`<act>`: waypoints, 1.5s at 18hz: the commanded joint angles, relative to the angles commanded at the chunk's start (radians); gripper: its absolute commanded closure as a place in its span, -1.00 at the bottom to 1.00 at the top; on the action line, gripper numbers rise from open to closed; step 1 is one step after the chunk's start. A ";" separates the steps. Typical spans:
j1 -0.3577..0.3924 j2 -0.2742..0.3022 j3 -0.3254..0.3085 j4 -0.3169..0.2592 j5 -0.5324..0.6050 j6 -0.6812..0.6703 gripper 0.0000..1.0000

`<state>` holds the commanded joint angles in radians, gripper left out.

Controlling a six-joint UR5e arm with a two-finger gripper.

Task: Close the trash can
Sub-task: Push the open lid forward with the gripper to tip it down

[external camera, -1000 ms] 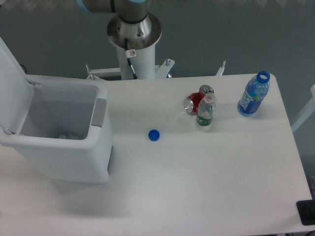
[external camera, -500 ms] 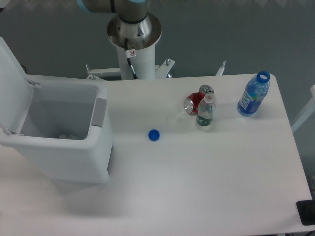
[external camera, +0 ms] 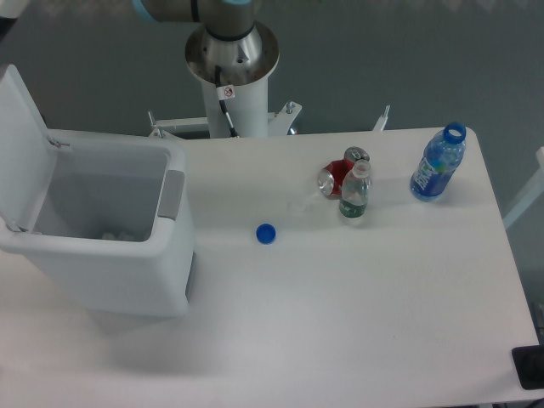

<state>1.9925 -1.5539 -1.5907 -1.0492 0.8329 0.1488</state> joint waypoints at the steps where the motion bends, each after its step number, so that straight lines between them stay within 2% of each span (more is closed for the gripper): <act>1: 0.008 0.000 0.000 0.002 0.009 0.000 0.44; 12: 0.109 0.040 -0.038 -0.003 0.055 0.078 0.44; 22: 0.123 0.038 -0.058 -0.005 0.169 0.087 0.44; 27: 0.149 0.043 -0.064 -0.005 0.183 0.089 0.44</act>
<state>2.1413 -1.5110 -1.6552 -1.0538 1.0155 0.2378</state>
